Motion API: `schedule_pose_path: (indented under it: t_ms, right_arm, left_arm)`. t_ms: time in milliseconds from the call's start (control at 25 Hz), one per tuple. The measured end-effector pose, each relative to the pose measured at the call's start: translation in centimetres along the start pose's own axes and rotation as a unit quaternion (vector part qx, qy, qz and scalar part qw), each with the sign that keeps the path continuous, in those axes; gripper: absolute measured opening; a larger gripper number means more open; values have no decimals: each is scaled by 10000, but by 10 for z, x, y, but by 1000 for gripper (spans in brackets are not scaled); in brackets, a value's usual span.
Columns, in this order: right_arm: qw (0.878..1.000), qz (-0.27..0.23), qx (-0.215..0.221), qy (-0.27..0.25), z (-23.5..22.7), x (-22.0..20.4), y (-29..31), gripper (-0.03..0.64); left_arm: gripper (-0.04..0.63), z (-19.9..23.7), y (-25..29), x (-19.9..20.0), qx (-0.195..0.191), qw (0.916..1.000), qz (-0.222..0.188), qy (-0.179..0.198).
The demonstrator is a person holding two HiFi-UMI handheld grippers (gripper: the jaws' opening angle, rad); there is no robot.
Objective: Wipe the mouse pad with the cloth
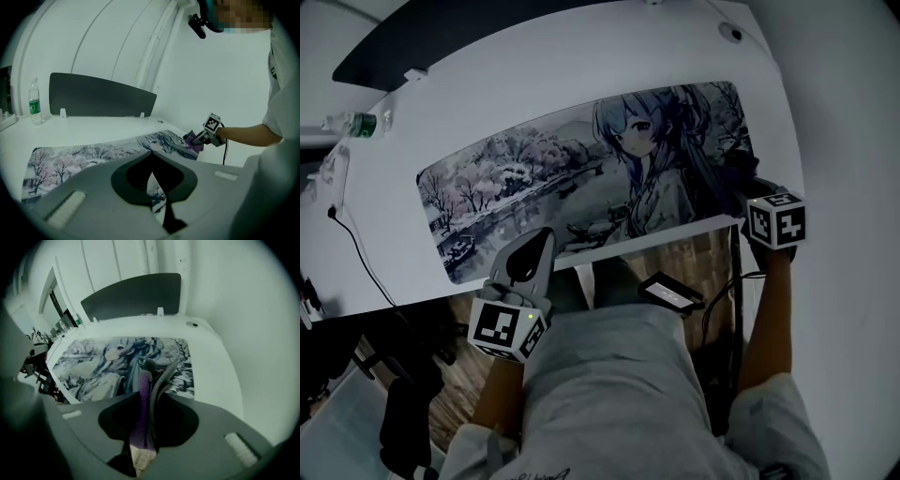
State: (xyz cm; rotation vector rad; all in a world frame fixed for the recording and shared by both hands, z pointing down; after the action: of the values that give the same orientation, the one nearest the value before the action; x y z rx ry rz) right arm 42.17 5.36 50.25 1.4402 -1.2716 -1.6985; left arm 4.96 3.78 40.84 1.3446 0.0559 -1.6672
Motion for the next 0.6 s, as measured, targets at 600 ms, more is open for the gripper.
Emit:
schedule_pose_path:
  t_ms: [600]
  right_arm:
    - [9976, 657, -212, -25, -42, -39, 26, 101]
  left_arm:
    - [19, -2, -1, -3, 206, 9997, 94, 6]
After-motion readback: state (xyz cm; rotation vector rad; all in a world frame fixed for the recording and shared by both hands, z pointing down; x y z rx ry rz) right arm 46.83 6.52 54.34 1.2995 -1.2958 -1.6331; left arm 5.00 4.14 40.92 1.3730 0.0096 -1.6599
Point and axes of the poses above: the fingertips, and each gripper's own axes: y forward along the fingers, z to its left, x out of its top, the point moved 2 cm from there along -y, backward along the fingers, and after that the axes turned 9 degrees about -y, right-handed, at the moved point
